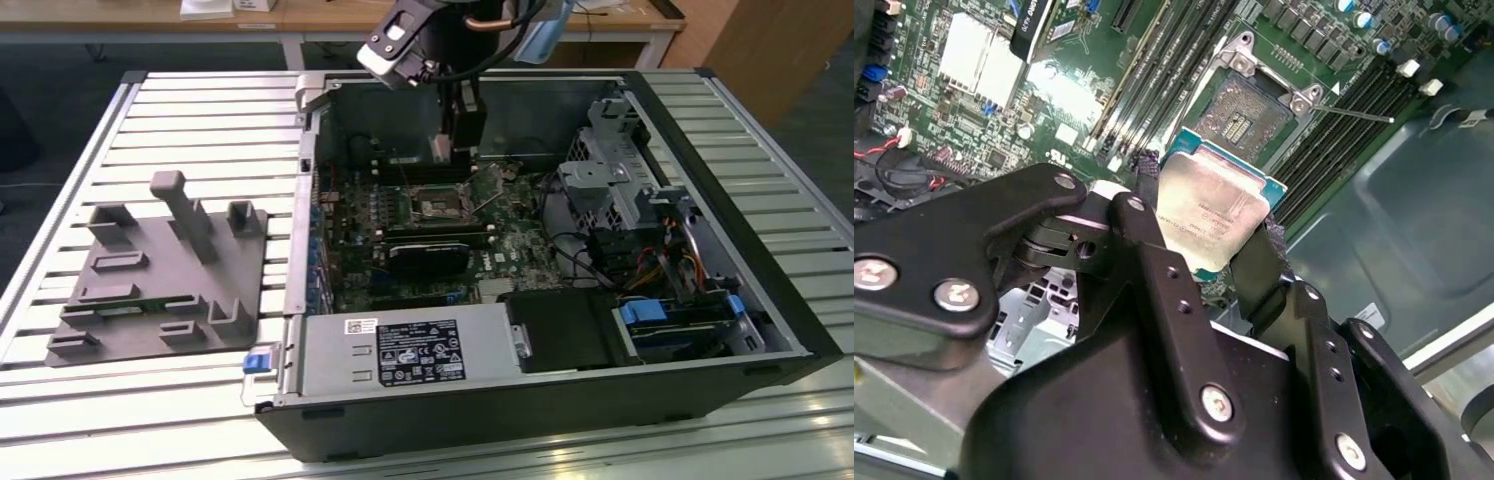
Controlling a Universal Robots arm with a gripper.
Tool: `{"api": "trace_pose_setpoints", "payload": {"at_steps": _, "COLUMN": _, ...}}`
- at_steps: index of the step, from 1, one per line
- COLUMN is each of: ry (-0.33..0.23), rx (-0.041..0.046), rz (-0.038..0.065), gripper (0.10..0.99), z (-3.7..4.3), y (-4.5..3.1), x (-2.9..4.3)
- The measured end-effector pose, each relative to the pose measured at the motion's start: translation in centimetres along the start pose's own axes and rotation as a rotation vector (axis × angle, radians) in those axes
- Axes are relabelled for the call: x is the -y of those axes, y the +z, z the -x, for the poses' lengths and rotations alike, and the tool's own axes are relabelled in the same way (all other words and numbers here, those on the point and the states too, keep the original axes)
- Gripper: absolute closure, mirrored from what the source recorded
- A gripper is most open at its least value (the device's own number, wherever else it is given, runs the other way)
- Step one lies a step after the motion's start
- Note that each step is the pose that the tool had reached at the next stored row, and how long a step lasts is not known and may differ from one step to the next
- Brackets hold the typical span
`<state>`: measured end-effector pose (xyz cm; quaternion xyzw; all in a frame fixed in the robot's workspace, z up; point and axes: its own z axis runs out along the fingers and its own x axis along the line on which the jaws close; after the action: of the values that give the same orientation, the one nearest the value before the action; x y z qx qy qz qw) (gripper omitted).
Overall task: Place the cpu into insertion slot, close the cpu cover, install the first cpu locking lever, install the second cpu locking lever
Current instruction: 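Place the cpu into insertion slot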
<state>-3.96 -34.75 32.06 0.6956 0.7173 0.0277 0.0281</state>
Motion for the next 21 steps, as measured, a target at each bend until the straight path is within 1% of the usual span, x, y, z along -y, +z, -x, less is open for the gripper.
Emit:
{"api": "trace_pose_setpoints", "payload": {"at_steps": 3, "ry": 0.0, "rx": 0.0026, "rz": 0.0, "gripper": 0.549, "z": -0.03, "y": 0.14, "x": 0.01}}
{"api": "trace_pose_setpoints", "payload": {"at_steps": 15, "ry": 0.0, "rx": 0.0044, "rz": 0.0, "gripper": 0.549, "z": -0.07, "y": 0.72, "x": 0.05}}
{"api": "trace_pose_setpoints", "payload": {"at_steps": 21, "ry": 0.0, "rx": 0.0045, "rz": 0.0, "gripper": 0.549, "z": -0.28, "y": 1.3, "x": 0.1}}
